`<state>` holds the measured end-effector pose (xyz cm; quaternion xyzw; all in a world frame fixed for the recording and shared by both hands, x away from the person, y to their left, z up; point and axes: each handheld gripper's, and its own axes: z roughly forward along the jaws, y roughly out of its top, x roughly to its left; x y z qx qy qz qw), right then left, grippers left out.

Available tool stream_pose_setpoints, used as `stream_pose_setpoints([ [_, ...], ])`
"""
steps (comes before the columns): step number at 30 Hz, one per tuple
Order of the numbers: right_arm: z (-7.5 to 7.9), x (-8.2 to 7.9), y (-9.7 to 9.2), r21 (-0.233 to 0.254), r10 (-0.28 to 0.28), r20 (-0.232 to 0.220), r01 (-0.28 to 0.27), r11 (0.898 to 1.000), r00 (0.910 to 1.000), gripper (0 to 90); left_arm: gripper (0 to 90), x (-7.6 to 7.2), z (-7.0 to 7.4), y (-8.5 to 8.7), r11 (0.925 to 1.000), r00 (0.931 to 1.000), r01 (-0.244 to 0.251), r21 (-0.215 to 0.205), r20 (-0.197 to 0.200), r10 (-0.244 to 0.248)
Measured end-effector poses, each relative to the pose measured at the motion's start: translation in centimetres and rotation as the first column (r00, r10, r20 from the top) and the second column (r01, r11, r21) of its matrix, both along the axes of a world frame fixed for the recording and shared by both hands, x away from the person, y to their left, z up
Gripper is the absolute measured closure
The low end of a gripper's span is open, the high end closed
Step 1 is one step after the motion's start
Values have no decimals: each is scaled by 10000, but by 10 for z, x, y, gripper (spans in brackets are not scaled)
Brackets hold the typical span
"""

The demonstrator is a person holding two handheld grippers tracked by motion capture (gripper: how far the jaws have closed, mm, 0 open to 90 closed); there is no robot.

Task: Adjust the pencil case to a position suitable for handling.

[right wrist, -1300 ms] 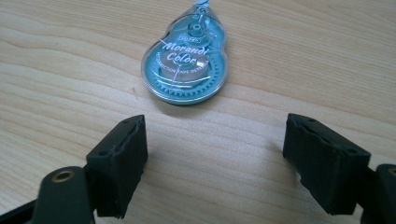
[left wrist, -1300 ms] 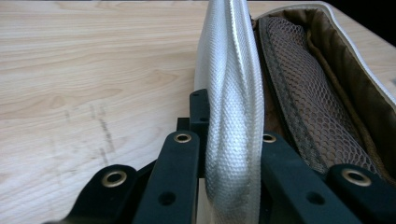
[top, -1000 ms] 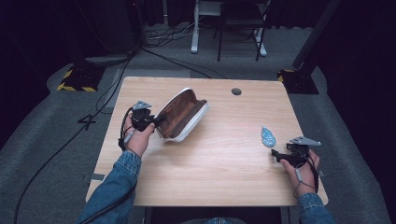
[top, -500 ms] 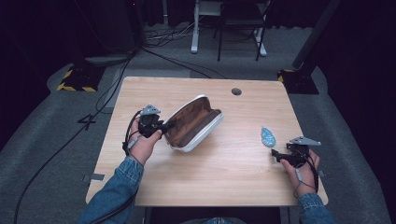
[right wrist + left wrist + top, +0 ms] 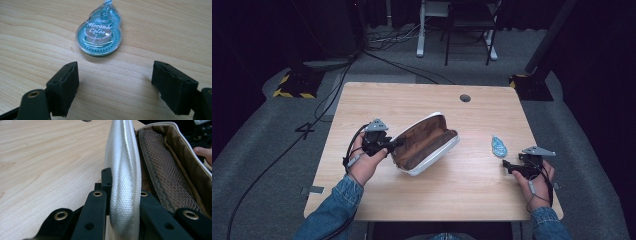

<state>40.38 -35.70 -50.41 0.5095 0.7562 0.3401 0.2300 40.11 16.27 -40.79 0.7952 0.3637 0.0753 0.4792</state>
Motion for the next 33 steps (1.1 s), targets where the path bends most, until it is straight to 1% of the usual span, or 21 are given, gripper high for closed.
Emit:
stream_pose_setpoints([
  [3,0,0,0,5,0,-6,0,10000,10000,221,849,-5,-1,1,9996,9996,288,-74,-26,-289],
  [6,0,0,0,0,0,-2,0,10000,10000,221,849,-9,-2,0,9982,9983,589,-132,38,-589],
  [11,0,0,0,8,-2,-10,2,10000,10000,221,849,-18,-3,-4,9931,9932,1162,-167,76,-1161],
  [12,0,0,0,8,-2,-10,2,10000,10000,221,848,-18,-3,-4,9931,9932,1162,-167,76,-1161],
  [16,0,0,0,2,-4,-7,4,10000,10000,221,848,-25,-3,-7,9898,9897,1421,-109,171,-1419],
  [20,0,0,0,-4,-3,3,3,10000,10000,221,847,-31,-5,-10,9870,9871,1600,-137,97,-1599],
  [23,0,0,0,-5,0,1,0,10000,10000,221,847,-35,-10,-14,9831,9831,1829,-46,-45,-1830],
  [24,0,0,0,1,-2,-5,2,10000,10000,221,847,-35,-10,-14,9831,9831,1829,-46,-45,-1830],
  [25,0,0,0,-4,2,1,-2,10000,10000,221,847,-35,-12,-19,9802,9802,1981,3,-69,-1981],
  [27,0,0,0,3,-2,-7,2,10000,10000,221,847,-35,-14,-22,9794,9793,2020,22,-110,-2019],
  [28,0,0,0,-6,-2,2,2,10000,10000,221,847,-35,-16,-26,9763,9762,2164,30,-114,-2164],
  [30,0,0,0,-5,-3,4,3,10000,10000,221,847,-35,-18,-32,9740,9740,2263,98,-136,-2262],
  [31,0,0,0,4,-6,-8,6,10000,10000,221,847,-35,-20,-35,9702,9702,2419,134,-155,-2417],
  [33,0,0,0,-3,-4,0,4,10000,10000,221,847,-34,-24,-41,9674,9674,2528,177,-191,-2525],
])
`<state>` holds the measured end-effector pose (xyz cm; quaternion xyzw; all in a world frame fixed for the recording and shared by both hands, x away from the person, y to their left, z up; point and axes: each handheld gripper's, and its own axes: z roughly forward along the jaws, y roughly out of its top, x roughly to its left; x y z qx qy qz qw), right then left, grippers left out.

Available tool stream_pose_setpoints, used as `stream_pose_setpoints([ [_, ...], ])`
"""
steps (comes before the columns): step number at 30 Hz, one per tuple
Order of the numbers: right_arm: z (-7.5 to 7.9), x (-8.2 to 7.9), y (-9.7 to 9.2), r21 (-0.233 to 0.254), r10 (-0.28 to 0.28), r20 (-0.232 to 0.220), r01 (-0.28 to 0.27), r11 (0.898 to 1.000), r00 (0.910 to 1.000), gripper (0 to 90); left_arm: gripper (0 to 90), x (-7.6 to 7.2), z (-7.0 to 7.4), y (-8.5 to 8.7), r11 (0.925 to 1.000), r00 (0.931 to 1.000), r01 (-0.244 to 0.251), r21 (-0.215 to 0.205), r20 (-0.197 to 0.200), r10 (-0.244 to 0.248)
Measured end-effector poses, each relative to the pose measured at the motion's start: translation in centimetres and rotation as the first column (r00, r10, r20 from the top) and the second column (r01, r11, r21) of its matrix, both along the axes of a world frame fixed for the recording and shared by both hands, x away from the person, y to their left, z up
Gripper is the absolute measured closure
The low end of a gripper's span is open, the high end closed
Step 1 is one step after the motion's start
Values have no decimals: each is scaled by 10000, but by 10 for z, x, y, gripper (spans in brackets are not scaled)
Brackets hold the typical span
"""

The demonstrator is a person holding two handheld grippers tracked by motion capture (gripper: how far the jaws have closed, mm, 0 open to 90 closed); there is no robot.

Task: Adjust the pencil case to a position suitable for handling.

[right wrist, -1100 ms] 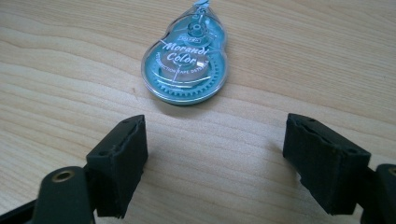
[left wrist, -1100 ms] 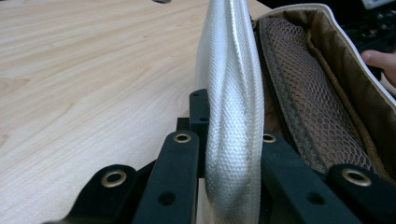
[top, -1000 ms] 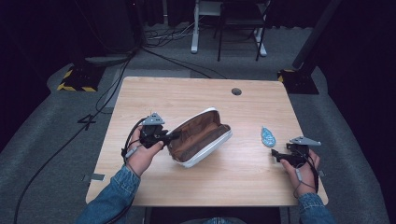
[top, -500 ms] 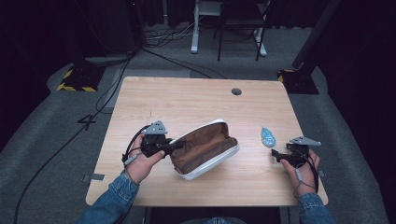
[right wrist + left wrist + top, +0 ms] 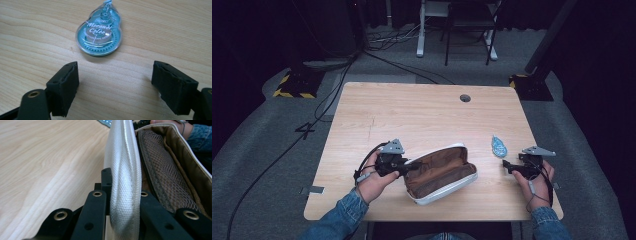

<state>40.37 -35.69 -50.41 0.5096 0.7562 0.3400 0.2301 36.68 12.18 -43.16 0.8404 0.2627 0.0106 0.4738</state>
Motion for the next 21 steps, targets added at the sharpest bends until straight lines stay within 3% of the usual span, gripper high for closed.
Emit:
stream_pose_setpoints([
  [8,0,0,0,4,2,-4,-2,10000,10000,221,846,8,-15,-13,9996,9995,253,134,-194,-250],
  [21,0,0,0,5,0,-1,0,10000,10000,221,823,22,-31,-14,9997,9993,254,-7,-289,-254],
])
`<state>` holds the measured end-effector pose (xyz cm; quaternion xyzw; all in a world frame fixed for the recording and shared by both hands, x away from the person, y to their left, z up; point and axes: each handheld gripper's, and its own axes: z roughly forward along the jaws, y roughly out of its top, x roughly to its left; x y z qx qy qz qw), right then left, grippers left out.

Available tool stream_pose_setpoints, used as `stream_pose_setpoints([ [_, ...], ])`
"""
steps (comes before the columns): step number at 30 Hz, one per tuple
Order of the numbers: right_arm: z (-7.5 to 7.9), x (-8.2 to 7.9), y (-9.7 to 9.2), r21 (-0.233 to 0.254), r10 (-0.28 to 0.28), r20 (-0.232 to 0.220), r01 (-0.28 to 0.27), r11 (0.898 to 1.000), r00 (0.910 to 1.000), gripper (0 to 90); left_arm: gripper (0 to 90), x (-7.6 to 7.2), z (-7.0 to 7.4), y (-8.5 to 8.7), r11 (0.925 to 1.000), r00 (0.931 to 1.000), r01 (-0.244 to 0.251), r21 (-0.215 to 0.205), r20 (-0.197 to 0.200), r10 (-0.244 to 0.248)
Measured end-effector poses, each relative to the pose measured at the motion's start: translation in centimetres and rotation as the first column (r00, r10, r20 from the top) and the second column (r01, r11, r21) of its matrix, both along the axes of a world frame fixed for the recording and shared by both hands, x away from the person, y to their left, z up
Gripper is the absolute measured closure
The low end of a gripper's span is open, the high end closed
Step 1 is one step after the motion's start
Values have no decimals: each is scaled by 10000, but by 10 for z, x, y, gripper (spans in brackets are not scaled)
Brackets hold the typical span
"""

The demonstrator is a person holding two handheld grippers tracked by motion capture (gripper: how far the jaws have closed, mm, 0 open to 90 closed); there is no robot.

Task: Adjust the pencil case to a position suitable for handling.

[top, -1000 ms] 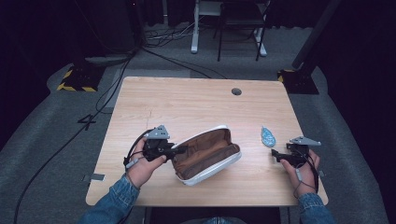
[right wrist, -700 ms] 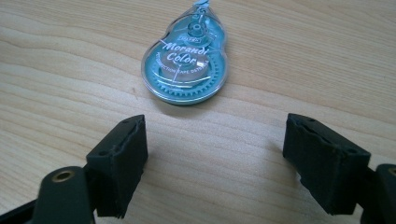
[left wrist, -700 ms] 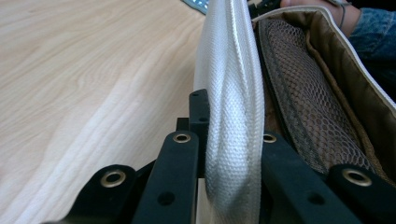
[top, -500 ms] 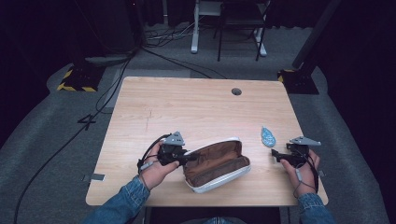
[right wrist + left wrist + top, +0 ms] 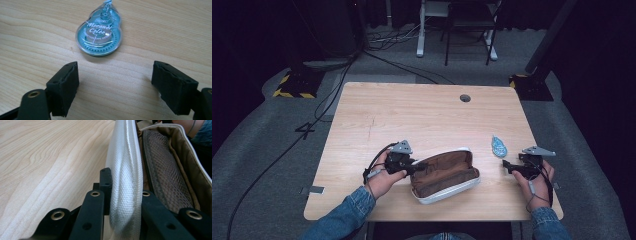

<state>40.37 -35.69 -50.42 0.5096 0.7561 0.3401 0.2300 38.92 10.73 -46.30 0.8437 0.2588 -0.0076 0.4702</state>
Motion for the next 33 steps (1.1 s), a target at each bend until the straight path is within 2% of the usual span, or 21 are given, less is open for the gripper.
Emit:
stream_pose_setpoints([
  [4,0,0,0,-6,1,5,-1,10000,10000,221,806,1,-1,0,10000,9999,-55,75,140,54],
  [5,0,0,0,-8,3,9,-3,10000,10000,221,739,1,-1,0,9999,9998,-100,70,191,98],
  [8,0,0,0,-7,0,7,0,10000,10000,221,617,1,-1,0,9994,9992,-291,159,289,287],
  [9,0,0,0,-8,2,7,-2,10000,10000,221,617,0,0,0,9992,9987,-360,173,367,353],
  [10,0,0,0,-8,3,9,-3,10000,10000,221,509,0,0,0,9986,9977,-491,200,480,481],
  [13,0,0,0,-5,3,4,-3,10000,10000,221,408,0,1,-1,9978,9969,-625,200,488,614],
  [23,0,0,0,-7,3,7,-3,10000,10000,221,393,-2,4,-1,9982,9967,-575,165,590,564],
  [26,0,0,0,-6,3,6,-3,10000,10000,221,447,-1,3,0,9971,9961,-740,184,498,730],
  [29,0,0,0,-6,3,5,-3,10000,10000,221,460,3,0,3,9951,9947,-952,271,423,940],
  [33,0,0,0,3,-1,-4,1,10000,10000,221,405,5,-1,6,9912,9907,-1295,267,446,1283],
])
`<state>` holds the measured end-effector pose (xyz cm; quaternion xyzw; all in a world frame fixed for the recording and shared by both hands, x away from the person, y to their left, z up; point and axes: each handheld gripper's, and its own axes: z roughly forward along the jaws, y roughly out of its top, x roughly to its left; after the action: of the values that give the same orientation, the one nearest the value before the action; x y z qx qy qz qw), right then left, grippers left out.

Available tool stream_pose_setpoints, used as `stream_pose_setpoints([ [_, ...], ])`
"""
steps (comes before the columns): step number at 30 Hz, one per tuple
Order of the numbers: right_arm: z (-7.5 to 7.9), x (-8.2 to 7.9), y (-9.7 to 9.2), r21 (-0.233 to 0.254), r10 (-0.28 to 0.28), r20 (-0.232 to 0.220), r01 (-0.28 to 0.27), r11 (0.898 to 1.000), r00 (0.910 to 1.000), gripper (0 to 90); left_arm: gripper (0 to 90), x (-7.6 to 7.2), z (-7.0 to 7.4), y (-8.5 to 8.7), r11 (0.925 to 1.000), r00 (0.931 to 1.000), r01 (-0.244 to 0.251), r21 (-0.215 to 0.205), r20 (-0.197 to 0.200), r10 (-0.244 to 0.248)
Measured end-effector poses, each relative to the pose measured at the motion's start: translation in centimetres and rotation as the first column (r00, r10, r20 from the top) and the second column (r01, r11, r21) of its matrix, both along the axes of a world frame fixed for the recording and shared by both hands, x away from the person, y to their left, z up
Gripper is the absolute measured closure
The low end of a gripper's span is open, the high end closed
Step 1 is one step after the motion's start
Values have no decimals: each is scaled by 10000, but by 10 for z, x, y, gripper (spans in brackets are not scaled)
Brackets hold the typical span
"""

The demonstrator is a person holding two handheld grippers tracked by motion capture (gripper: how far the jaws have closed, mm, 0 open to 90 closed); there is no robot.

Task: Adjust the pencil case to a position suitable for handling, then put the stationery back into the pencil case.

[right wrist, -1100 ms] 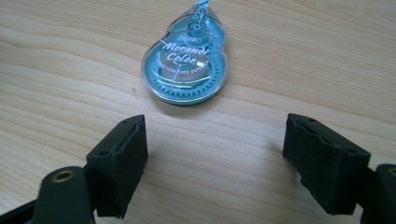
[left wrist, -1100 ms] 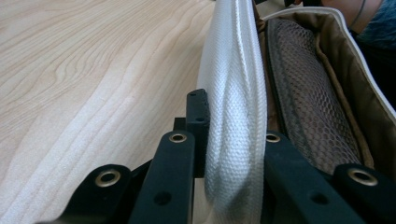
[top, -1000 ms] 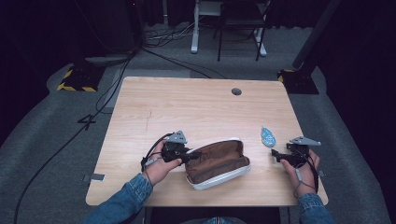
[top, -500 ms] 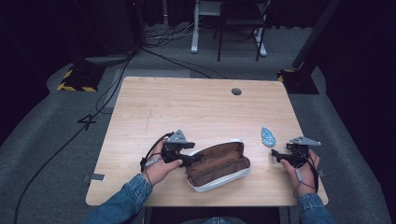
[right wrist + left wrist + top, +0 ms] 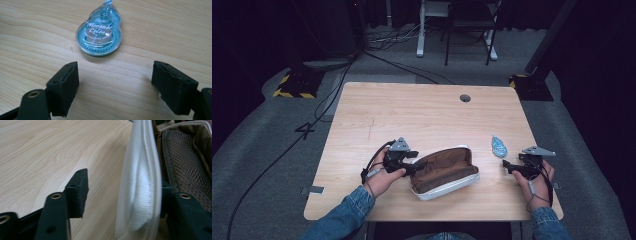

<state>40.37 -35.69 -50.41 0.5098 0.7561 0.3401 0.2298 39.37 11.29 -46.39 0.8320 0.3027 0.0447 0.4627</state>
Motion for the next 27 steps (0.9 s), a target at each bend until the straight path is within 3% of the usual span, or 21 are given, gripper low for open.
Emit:
stream_pose_setpoints([
  [9,0,0,0,-11,4,11,-4,10000,10000,221,322,0,2,1,10000,10000,-52,38,56,52],
  [17,0,0,0,-11,3,9,-3,10000,10000,221,255,-10,18,3,9996,9985,157,-242,523,-144],
  [27,0,0,0,-4,73,-34,-73,10000,10000,220,224,-27,37,27,9997,9948,-53,-256,1017,79],
])
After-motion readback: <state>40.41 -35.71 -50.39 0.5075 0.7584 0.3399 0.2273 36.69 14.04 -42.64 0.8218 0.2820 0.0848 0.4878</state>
